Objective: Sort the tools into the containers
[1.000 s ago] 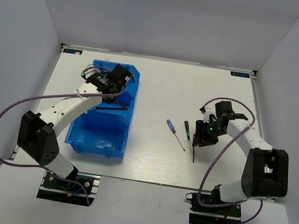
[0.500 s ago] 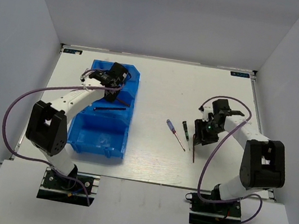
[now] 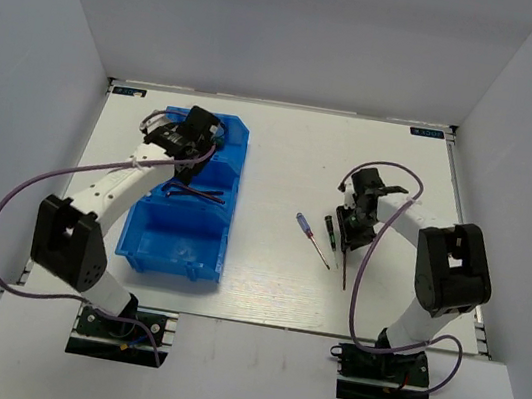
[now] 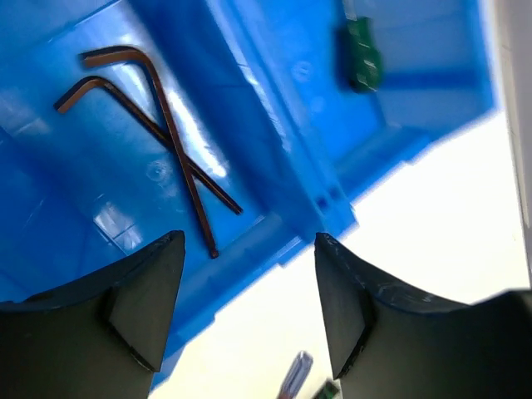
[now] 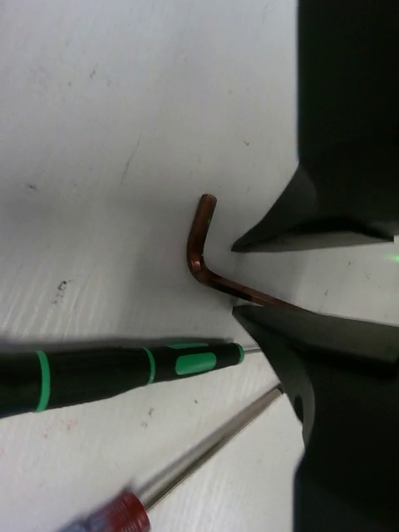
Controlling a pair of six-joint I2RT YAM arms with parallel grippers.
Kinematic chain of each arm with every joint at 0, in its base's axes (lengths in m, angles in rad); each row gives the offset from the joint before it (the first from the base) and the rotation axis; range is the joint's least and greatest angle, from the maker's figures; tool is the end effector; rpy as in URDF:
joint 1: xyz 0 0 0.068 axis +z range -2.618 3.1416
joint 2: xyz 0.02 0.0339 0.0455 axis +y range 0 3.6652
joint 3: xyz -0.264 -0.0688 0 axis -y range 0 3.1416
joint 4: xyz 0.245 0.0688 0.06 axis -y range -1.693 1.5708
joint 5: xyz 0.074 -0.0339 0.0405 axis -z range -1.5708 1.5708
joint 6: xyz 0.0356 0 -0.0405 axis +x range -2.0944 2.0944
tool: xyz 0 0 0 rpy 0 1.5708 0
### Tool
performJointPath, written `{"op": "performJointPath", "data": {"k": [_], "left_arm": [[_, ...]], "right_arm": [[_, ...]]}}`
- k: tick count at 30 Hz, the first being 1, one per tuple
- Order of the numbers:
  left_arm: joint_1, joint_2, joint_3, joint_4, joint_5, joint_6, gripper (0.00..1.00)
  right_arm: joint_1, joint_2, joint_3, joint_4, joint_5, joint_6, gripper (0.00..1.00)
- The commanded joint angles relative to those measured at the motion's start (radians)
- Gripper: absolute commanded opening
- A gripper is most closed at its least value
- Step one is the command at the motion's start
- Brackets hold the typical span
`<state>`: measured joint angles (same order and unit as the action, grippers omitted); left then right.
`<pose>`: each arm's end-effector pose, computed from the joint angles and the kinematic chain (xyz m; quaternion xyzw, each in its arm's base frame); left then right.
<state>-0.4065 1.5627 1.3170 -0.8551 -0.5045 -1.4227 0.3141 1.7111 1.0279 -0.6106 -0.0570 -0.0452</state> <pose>0.2986 -0.1098 0.2823 -0.5089 0.7945 -0.0306 0.3299 0.2987 0.0992 0.1614 -0.1808 0.9734 0.0465 0.1330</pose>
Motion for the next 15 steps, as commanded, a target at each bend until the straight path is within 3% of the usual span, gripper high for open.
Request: {"op": "performJointPath", "data": {"k": [1, 7, 11, 15], "left_arm": [[-0.009, -0.134, -0.01, 0.06, 0.021, 0.217, 0.74], [-0.018, -0.372, -0.12, 0.094, 0.055, 0.425, 0.72], [-0.018, -0.476, -0.171, 0.059, 0.086, 0.476, 0.72], [-0.018, -0.536, -0.208, 0.054, 0.158, 0.49, 0.71]], "right_arm": [[0.048, 0.028, -0.003, 0.025, 0.161, 0.082, 0.35], [0.086, 0.059, -0.075, -0.002, 0.212, 0.163, 0.2], [0.091, 0.087, -0.086, 0.011, 0.218, 0.168, 0.02], [0.083, 0.102, -0.043, 0.002, 0.183, 0.169, 0.0]]}}
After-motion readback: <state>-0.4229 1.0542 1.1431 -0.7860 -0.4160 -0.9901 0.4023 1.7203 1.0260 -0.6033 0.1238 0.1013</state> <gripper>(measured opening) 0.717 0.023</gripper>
